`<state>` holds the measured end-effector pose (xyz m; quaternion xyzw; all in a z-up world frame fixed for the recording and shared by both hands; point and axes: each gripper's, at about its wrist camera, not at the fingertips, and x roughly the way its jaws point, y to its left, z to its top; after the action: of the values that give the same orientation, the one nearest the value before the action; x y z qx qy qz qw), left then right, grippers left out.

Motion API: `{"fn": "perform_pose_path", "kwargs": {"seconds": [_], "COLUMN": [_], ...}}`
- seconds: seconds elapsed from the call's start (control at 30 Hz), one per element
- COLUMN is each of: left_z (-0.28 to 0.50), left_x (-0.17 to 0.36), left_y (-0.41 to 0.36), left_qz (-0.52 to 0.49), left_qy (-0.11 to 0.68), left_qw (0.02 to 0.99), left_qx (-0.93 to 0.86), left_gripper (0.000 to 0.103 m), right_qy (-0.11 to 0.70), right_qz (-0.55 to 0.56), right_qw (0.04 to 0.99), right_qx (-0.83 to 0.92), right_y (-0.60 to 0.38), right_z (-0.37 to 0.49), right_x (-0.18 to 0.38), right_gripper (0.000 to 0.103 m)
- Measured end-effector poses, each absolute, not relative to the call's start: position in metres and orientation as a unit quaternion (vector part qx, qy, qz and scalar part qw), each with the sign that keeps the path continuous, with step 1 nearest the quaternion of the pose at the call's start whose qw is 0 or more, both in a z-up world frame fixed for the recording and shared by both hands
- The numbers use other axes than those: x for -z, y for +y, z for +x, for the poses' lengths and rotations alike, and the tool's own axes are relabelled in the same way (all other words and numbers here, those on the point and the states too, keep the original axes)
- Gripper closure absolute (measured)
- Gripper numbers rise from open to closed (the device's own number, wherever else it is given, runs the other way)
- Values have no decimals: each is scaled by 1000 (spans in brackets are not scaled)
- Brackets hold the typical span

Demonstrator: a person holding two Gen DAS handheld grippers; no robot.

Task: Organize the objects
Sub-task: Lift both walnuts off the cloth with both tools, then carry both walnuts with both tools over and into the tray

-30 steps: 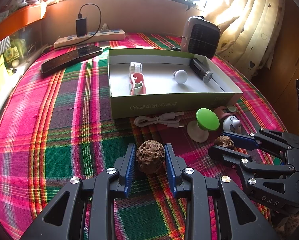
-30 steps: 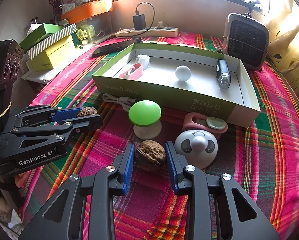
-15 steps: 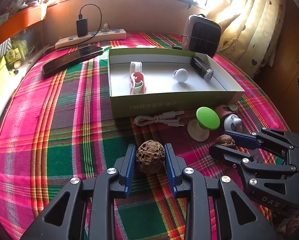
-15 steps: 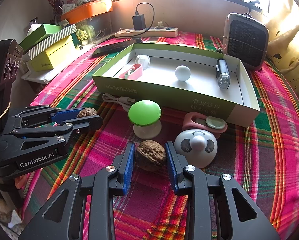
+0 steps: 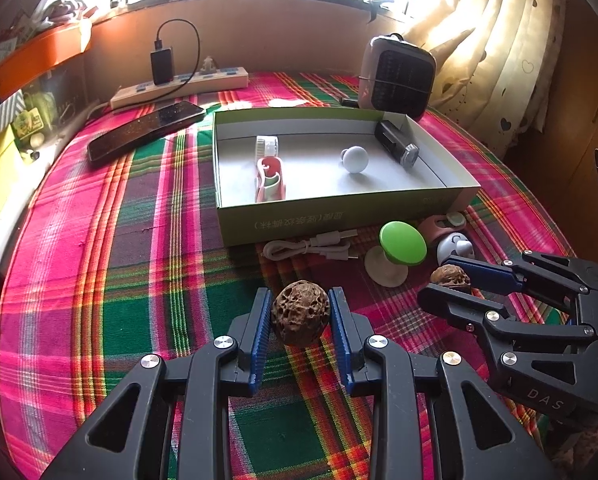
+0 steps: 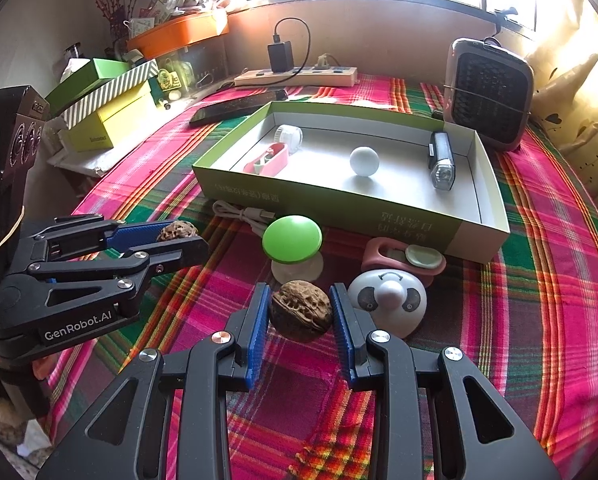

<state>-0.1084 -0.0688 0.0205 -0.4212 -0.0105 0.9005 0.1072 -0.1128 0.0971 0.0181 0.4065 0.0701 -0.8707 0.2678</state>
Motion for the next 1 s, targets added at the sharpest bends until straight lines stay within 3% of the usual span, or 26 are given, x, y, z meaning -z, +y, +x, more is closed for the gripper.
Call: {"fn": "perform_pose_path", "kwargs": {"seconds": [1.0], "left_z": [-143], "left_x": [-64], "left_y": [-57], "left_qz": [-386], "left_qy": [-12], "left_qw": [109], "left_qx": [-916], "left_gripper": [76], "right_qy": [59], "right_qz": [358], "right_qw": [252], "right_qx": [897], "right_y": [112], "right_z": [-159], "right_x": [-63], "right_gripper": [71]}}
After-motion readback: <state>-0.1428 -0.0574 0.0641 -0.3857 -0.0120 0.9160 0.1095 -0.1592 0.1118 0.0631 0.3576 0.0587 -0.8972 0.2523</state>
